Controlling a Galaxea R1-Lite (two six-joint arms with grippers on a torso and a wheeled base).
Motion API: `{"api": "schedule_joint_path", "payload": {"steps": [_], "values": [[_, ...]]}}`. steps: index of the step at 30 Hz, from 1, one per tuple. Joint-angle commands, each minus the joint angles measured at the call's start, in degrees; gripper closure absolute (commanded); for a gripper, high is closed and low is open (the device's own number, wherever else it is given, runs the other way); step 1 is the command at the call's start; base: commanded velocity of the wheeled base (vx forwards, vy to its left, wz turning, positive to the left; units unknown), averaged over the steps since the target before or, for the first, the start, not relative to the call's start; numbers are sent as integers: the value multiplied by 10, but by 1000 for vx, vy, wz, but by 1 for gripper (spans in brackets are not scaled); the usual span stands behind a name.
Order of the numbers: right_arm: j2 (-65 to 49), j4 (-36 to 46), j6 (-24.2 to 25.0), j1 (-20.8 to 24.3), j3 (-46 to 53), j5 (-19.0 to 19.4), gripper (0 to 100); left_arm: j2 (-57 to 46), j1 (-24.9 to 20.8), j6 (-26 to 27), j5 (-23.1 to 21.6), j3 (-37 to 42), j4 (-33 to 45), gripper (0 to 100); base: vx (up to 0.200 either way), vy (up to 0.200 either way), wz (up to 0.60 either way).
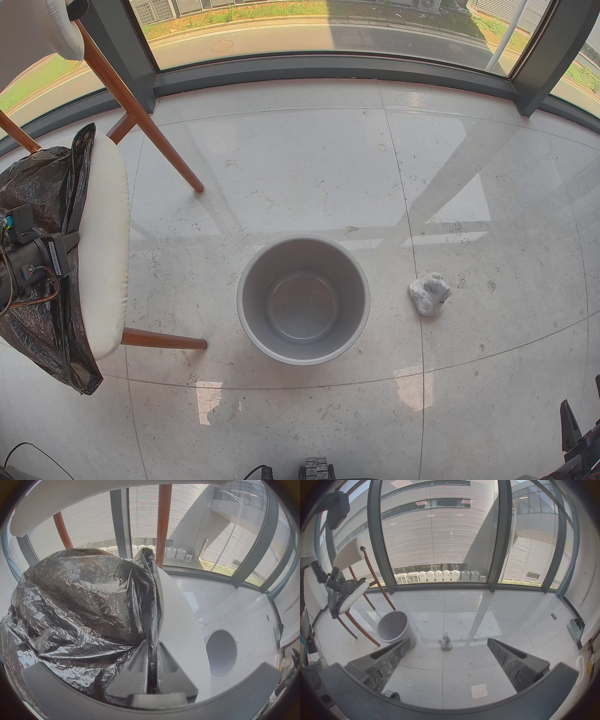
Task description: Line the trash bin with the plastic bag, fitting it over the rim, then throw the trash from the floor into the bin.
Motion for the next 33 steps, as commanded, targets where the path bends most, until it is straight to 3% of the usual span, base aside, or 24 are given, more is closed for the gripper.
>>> {"api": "schedule_joint_path", "payload": {"steps": [1,5,10,15,20,27,33], "values": [[-9,0,0,0,10,1,0,-2,-1,-1,-4,-1,3,100,0,0,0],[-9,0,0,0,10,0,0,-2,-5,-5,-18,-4,4,100,0,0,0],[-9,0,0,0,10,0,0,-17,0,-27,-72,-5,4,100,0,0,0],[-9,0,0,0,10,0,0,-39,-8,-107,-118,-5,3,100,0,0,0],[-9,0,0,0,10,0,0,-73,-15,-203,-200,3,4,100,0,0,0],[-9,0,0,0,10,0,0,-105,-16,-314,-247,2,3,100,0,0,0],[-9,0,0,0,10,0,0,-167,-44,-441,-343,0,2,100,0,0,0]]}}
